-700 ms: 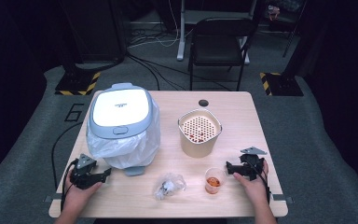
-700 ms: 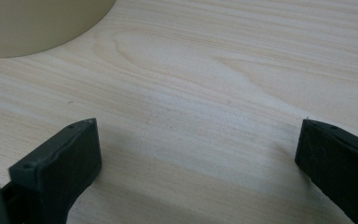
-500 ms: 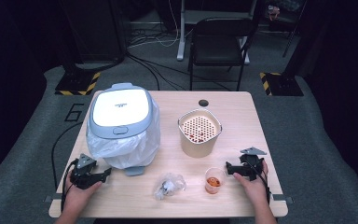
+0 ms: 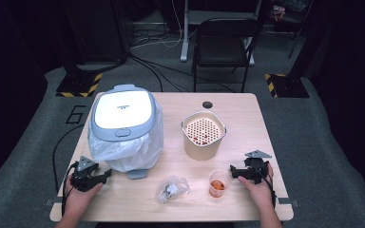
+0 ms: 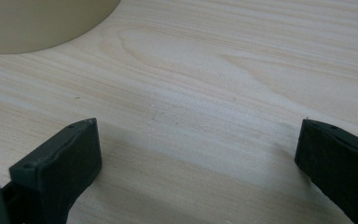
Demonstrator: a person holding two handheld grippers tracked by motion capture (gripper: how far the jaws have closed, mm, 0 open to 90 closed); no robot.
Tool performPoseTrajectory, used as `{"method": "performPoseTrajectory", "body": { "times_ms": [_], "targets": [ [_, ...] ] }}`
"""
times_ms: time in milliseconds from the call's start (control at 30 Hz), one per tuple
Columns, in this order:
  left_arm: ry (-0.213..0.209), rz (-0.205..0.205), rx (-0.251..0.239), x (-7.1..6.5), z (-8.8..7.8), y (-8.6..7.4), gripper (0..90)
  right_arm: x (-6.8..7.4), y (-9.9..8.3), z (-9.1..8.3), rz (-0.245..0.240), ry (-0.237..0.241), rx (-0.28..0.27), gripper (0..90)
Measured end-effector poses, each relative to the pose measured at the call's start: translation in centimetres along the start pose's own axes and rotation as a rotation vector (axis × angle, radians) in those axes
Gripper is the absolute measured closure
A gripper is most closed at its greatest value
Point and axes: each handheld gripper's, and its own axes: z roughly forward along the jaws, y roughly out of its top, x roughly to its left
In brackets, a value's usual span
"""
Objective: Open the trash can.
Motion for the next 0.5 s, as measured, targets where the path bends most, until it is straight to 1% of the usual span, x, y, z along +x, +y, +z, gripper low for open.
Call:
{"method": "performPoseTrajectory", "body": {
  "times_ms": [67,100,133,167,200,233,267,300,333,367,400,433,467,500],
  "targets": [
    [-0.002,0.003,-0.002,0.0,0.0,0.0,35.3,0.0,0.0,0.0,0.000,0.000,0.000,0.0],
    [-0.007,-0.003,-0.007,-0.1,0.0,0.0,35.7,0.0,0.0,0.0,0.001,-0.001,0.000,0.0],
    [-0.022,0.002,0.004,0.0,-0.2,0.0,37.5,0.0,0.0,0.0,0.000,-0.001,0.000,0.0],
    [-0.028,0.000,0.001,0.0,-0.2,0.0,40.0,0.0,0.0,0.0,0.001,-0.001,0.000,0.0],
    [-0.042,-0.012,0.008,-0.1,-0.3,0.1,40.9,0.0,0.0,0.0,0.001,-0.001,0.000,0.0],
    [-0.044,-0.008,0.014,-0.1,-0.4,0.2,44.4,0.0,0.0,0.0,0.001,-0.001,0.000,0.0],
    [-0.052,-0.018,0.022,-0.3,-0.5,0.2,46.2,0.0,0.0,0.0,0.001,0.000,-0.001,0.0],
    [-0.050,-0.018,0.019,-0.4,-0.7,0.3,46.7,0.1,-0.1,-0.1,0.001,-0.001,0.000,0.0],
    [-0.046,-0.011,0.014,-0.7,-1.0,0.4,46.7,0.1,-0.1,-0.1,-0.001,0.000,-0.001,0.0],
    [-0.060,-0.022,0.009,-0.9,-1.5,0.6,47.8,0.1,-0.1,-0.1,0.001,0.000,-0.002,0.0],
    [-0.076,-0.020,-0.008,-1.1,-1.9,0.8,49.4,0.1,-0.1,-0.1,0.000,0.000,-0.002,0.0],
    [-0.082,-0.019,-0.008,-1.3,-2.2,0.9,50.9,0.1,-0.1,-0.1,0.000,-0.001,-0.002,0.0],
    [-0.087,-0.008,0.005,-1.5,-2.8,1.2,53.5,0.1,-0.1,-0.1,0.000,-0.001,-0.002,0.0],
    [-0.088,0.010,0.000,-1.6,-3.2,1.4,57.5,0.1,-0.1,-0.1,0.001,-0.001,-0.002,0.0]
  ]
}}
